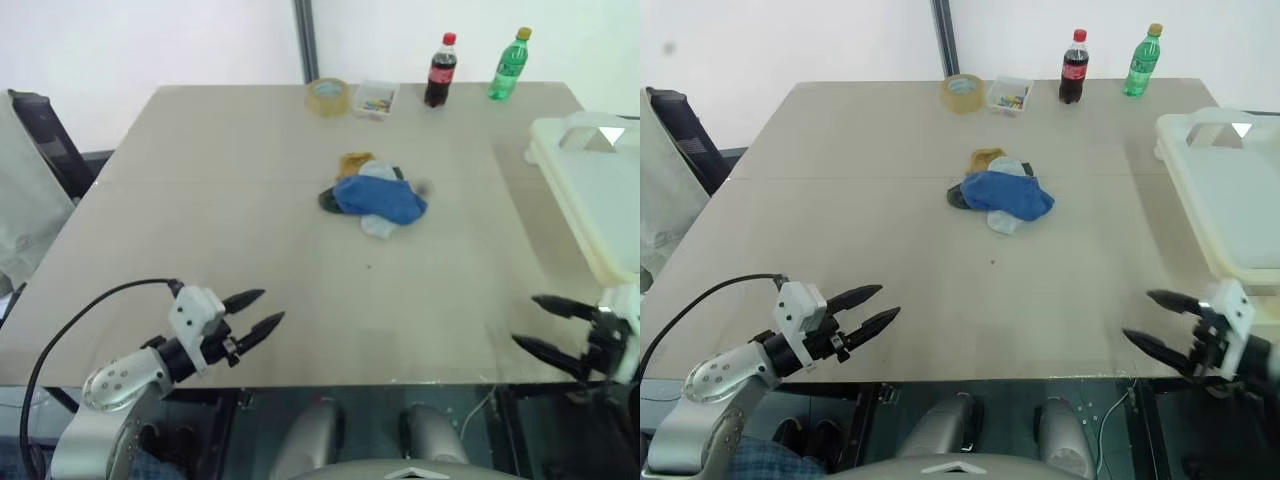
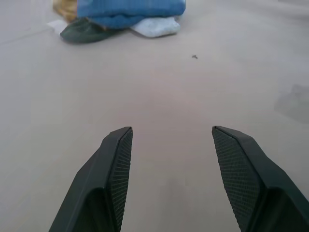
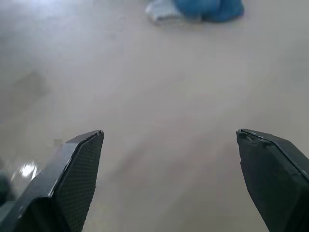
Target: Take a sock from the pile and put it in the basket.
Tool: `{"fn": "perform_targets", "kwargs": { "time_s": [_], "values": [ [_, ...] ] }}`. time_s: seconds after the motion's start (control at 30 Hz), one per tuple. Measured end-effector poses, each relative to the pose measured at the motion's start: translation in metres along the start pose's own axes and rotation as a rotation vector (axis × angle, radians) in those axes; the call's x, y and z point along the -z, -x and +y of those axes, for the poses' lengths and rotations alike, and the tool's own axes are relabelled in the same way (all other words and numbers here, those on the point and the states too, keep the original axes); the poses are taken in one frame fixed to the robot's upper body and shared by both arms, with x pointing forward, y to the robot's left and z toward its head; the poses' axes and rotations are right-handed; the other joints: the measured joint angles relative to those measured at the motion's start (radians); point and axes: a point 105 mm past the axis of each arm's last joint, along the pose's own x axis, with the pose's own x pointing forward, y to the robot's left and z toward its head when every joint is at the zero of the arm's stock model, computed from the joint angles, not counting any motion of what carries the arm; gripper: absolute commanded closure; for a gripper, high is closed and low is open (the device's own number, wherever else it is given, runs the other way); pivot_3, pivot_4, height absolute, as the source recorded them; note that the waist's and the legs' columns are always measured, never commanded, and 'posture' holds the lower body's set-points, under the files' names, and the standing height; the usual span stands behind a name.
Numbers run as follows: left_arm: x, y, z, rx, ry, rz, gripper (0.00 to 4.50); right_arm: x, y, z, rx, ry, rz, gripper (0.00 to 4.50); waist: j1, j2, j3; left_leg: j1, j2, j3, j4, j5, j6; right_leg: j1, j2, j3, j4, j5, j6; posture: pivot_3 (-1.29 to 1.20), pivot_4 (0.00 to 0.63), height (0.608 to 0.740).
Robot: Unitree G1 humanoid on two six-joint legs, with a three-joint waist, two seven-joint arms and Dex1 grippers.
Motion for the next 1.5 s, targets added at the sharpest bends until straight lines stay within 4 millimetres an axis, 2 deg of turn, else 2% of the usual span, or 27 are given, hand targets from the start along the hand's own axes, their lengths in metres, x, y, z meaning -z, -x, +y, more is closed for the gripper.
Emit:
{"fn": "perform_targets", "kwargs": {
  "time_s": [0.03, 0.1, 0.2, 0.3, 0.37, 0.5, 0.57, 0.8, 0.9, 1.1, 1.5],
  "values": [
    [-0.001, 0.0, 0.0, 0.008, 0.002, -0.003, 1.63, -0.001, -0.004, 0.0, 0.001, 0.003, -0.001, 0.01, 0.001, 0.0, 0.0, 0.0, 0.0, 0.0, 0.0, 0.0, 0.0, 0.0, 0.0, 0.0, 0.0, 0.0, 0.0, 0.0, 0.15, 0.74],
    [-0.003, 0.0, 0.0, 0.048, 0.032, -0.008, 1.63, -0.011, -0.03, -0.012, 0.046, 0.009, -0.043, 0.01, -0.003, -0.001, 0.002, 0.0, 0.0, 0.0, -0.001, 0.0, 0.0, -0.001, 0.0, 0.0, 0.0, 0.0, 0.0, 0.0, 0.15, 0.74],
    [-0.011, -0.001, 0.002, 0.117, 0.035, -0.032, 1.63, -0.027, -0.08, -0.035, 0.114, -0.011, -0.066, 0.01, -0.017, -0.002, 0.003, 0.001, -0.001, 0.0, -0.001, 0.001, -0.001, -0.001, 0.0, -0.001, 0.001, 0.001, -0.001, 0.0, 0.15, 0.74],
    [-0.013, 0.001, 0.004, 0.162, 0.054, -0.043, 1.63, -0.03, -0.118, -0.047, 0.16, -0.081, -0.036, 0.01, -0.025, -0.002, 0.003, 0.0, -0.001, 0.0, -0.002, 0.003, -0.005, -0.002, 0.0, -0.001, 0.001, 0.001, -0.001, 0.0, 0.15, 0.74],
    [-0.015, 0.001, 0.005, 0.179, 0.067, -0.057, 1.63, -0.03, -0.134, -0.051, 0.175, -0.121, -0.017, 0.01, -0.023, -0.002, 0.003, -0.004, -0.002, 0.0, -0.002, 0.003, -0.005, -0.007, 0.0, -0.001, 0.001, 0.001, -0.001, 0.0, 0.15, 0.74],
    [-0.014, 0.004, 0.006, 0.191, 0.099, -0.039, 1.63, -0.046, -0.171, -0.054, 0.165, -0.21, -0.047, 0.01, -0.033, -0.002, 0.003, -0.005, -0.002, 0.002, -0.002, 0.003, -0.005, -0.008, 0.0, 0.002, 0.002, 0.001, -0.001, 0.0, 0.15, 0.74],
    [-0.017, 0.006, 0.005, 0.197, 0.109, -0.05, 1.63, -0.052, -0.181, -0.054, 0.159, -0.248, -0.064, 0.01, -0.036, -0.002, 0.003, -0.005, -0.002, 0.002, -0.002, 0.003, -0.005, -0.009, 0.0, 0.001, 0.002, 0.001, -0.001, 0.0, 0.15, 0.74],
    [-0.018, 0.006, 0.0, 0.19, 0.121, -0.056, 1.63, -0.061, -0.199, -0.043, 0.1, -0.297, -0.087, 0.01, -0.043, -0.002, 0.004, -0.004, -0.002, 0.001, -0.002, 0.003, -0.005, -0.009, 0.0, 0.001, 0.004, 0.001, -0.001, 0.0, 0.15, 0.74],
    [-0.017, 0.006, 0.0, 0.182, 0.124, -0.054, 1.63, -0.062, -0.204, -0.037, 0.079, -0.292, -0.085, 0.73, -0.05, -0.002, 0.004, -0.004, -0.002, 0.001, -0.002, 0.003, -0.005, -0.009, 0.0, 0.001, 0.004, 0.001, -0.001, 0.0, 0.15, 0.74],
    [-0.015, 0.006, 0.001, 0.164, 0.128, -0.054, 1.63, -0.062, -0.209, -0.032, 0.068, -0.24, -0.067, 3.38, -0.053, -0.002, 0.004, -0.004, -0.002, 0.003, -0.002, 0.003, -0.005, -0.013, 0.001, 0.003, 0.007, 0.001, -0.001, 0.0, 0.15, 0.74],
    [-0.015, 0.005, 0.001, 0.158, 0.116, -0.048, 1.63, -0.063, -0.206, -0.037, 0.116, -0.184, -0.055, 3.38, -0.053, -0.002, 0.004, -0.005, -0.002, 0.007, -0.002, 0.003, -0.005, -0.016, 0.001, 0.007, 0.012, 0.001, -0.001, 0.0, 0.15, 0.74]
  ]
}}
